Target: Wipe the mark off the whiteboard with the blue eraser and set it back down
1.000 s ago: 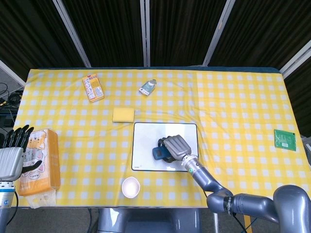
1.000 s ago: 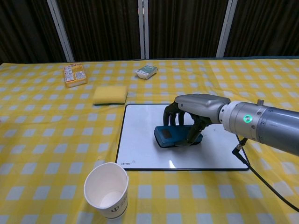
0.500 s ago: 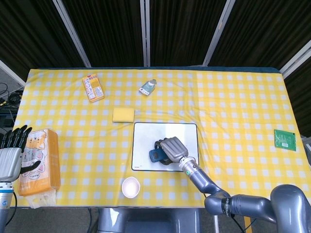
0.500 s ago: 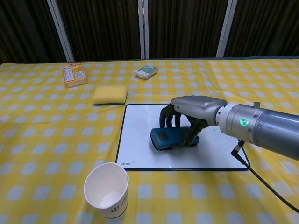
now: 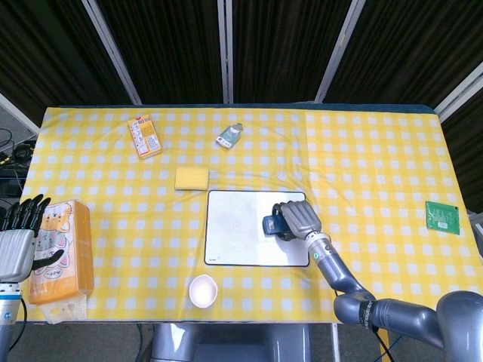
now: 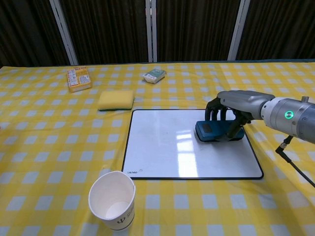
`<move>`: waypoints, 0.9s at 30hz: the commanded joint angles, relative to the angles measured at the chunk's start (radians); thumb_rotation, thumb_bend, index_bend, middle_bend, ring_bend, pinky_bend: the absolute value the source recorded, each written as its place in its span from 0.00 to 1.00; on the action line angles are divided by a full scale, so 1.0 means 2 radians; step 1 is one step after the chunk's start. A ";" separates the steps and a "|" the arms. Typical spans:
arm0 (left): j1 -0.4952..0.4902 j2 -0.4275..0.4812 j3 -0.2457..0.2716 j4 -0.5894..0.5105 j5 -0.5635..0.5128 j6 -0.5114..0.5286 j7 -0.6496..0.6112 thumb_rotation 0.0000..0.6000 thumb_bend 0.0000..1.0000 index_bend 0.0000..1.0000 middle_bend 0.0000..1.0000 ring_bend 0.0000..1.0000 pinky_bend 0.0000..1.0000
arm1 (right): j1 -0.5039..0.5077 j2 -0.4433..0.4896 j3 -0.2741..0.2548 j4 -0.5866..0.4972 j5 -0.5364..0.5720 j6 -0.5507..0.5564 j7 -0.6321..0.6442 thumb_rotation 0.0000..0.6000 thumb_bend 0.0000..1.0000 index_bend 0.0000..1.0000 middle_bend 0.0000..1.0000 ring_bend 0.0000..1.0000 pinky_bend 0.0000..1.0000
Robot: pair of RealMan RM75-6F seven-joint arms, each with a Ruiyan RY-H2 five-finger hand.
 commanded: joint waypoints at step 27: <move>0.002 0.004 0.003 -0.011 0.011 0.009 0.003 1.00 0.00 0.00 0.00 0.00 0.00 | -0.065 0.054 -0.028 -0.002 -0.064 0.077 0.005 1.00 0.40 0.79 0.60 0.64 0.69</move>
